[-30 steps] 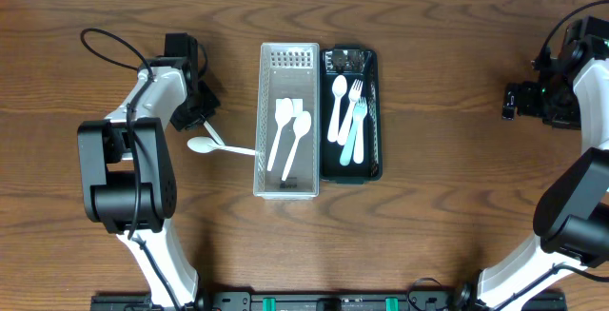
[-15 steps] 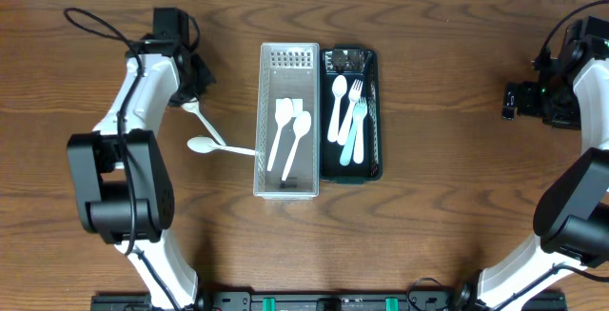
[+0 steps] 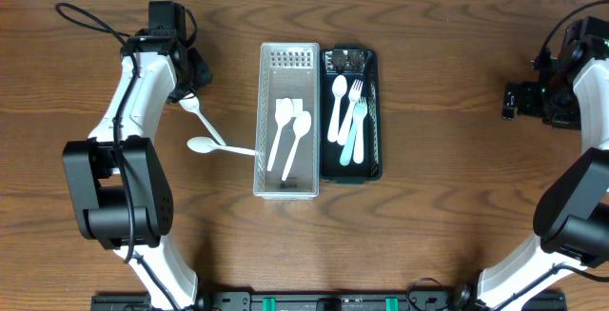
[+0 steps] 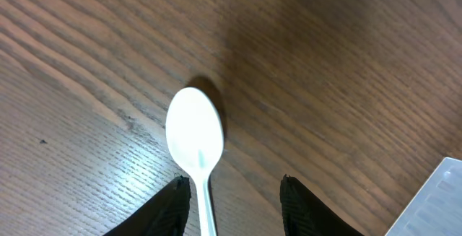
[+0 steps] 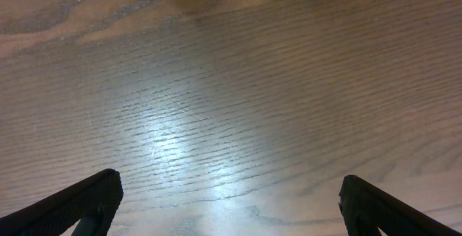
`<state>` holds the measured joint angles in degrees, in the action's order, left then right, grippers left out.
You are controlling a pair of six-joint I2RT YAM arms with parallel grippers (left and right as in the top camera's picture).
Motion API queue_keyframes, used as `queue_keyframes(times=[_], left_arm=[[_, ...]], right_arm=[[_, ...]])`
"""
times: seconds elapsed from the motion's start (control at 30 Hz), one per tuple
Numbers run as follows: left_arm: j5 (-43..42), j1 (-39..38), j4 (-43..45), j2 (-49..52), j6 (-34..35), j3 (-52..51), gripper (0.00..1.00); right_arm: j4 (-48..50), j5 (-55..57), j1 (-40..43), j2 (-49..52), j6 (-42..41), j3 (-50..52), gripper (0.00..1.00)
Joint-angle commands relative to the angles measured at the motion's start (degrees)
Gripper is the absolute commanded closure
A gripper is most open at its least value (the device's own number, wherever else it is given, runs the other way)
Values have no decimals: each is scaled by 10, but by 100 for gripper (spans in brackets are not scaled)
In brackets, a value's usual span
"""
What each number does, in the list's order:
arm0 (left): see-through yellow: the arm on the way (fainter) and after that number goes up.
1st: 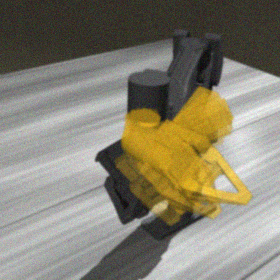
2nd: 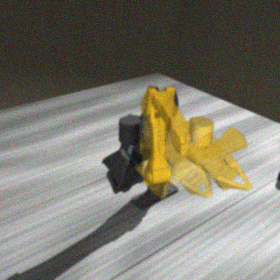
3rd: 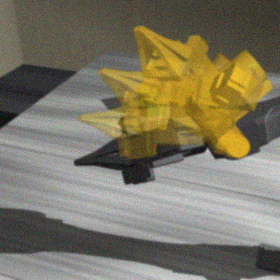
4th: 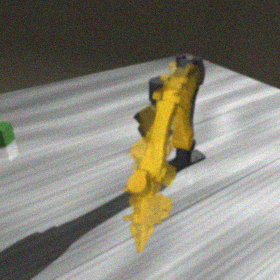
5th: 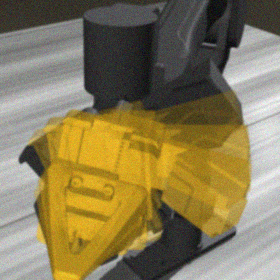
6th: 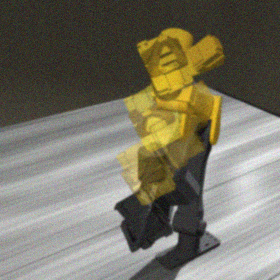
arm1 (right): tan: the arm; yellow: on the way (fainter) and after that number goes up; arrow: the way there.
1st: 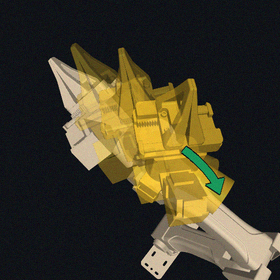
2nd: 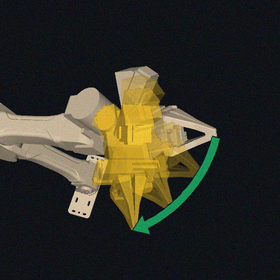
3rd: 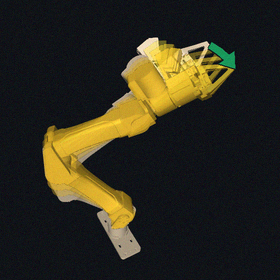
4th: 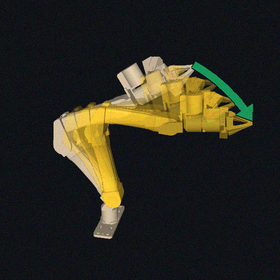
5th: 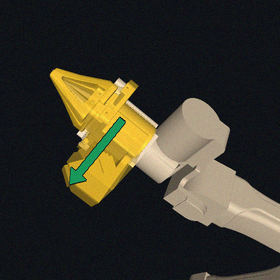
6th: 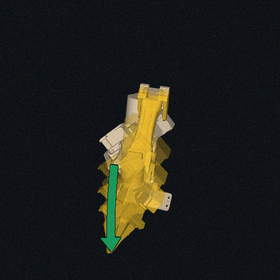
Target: Pack container
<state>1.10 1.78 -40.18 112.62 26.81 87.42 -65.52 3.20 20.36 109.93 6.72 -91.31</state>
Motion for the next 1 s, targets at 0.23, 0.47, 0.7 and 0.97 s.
queue_keyframes(times=[0.23, 0.47, 0.7, 0.97], left_arm=[[16, 2, -14, 35, 22, -7, 56], [15, 14, -21, 47, 44, -10, 55], [11, 17, -31, 54, 50, -10, 56], [-9, 17, -35, 61, 53, -10, 56]], right_arm=[[0, -2, 2, -1, 7, 0, 1], [0, -2, 2, -1, 7, 0, 1], [0, -2, 2, -1, 6, 0, 1], [0, -2, 2, -1, 7, 0, 1]])
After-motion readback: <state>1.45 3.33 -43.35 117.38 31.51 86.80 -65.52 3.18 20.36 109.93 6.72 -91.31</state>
